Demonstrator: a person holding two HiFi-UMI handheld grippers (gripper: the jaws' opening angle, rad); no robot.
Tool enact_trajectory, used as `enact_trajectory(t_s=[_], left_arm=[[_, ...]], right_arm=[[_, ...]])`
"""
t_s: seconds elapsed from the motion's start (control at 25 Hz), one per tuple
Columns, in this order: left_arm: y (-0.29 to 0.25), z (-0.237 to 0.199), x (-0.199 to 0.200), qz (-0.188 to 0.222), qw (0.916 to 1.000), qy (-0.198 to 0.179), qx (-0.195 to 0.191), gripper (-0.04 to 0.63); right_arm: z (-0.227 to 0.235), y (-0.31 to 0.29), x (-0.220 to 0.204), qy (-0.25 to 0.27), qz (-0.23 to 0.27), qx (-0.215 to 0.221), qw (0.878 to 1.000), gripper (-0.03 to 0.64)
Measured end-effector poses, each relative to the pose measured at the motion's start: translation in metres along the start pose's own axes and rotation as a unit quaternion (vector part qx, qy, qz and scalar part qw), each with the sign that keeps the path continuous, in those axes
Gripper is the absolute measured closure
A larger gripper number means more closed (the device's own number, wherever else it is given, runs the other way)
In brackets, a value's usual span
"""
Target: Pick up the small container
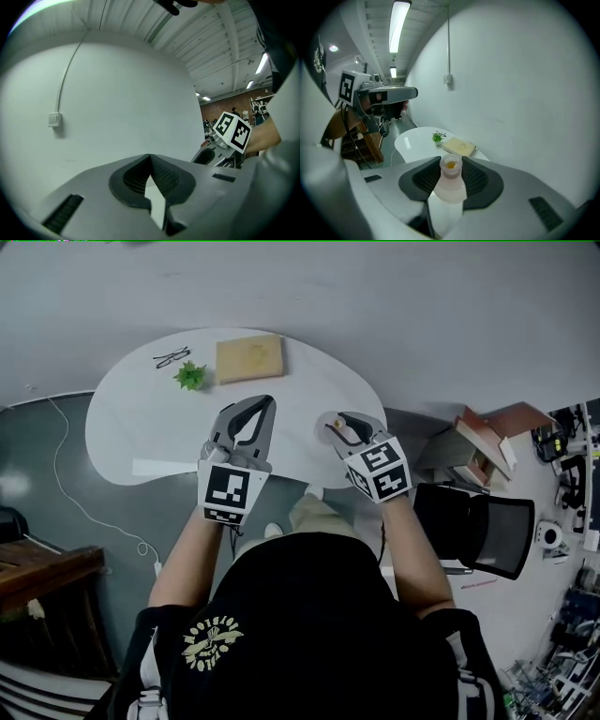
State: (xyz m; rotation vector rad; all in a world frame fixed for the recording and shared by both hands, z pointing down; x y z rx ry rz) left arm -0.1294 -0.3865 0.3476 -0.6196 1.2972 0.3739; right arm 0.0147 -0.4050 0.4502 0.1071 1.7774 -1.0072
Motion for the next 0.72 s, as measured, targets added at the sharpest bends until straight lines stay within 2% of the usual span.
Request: enact_trajectory(t_s=[0.16, 0.4, 0.72], left_arm=[[0.011, 0.001, 0.007, 0.006, 1.0000, -0.005, -0.001, 0.586], [0.021, 0.002, 0.007, 0.010, 0.9999, 0.000, -0.006, 0.586], [0.023, 0.010, 0.000, 0.015, 0.9997, 0.006, -0.019, 0.586]], right_arm=[[-0.009, 0.014, 0.016, 0.009, 0.007, 0.008, 1.000, 0.460], [-0.012, 0.033, 0.034, 0.009, 0.022, -0.002, 1.000, 0.460], [-0.017, 0.039, 0.034, 0.010, 0.017, -0.007, 1.000, 0.460]])
Point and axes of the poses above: the fingertips, and each gripper's own axes: y backward along the fingers, z to its right, x out of its top, the point moved 3 cm from there along y, backward along the fingers, and after that the axes turned 10 degrees about -x, right-handed, at the moved point
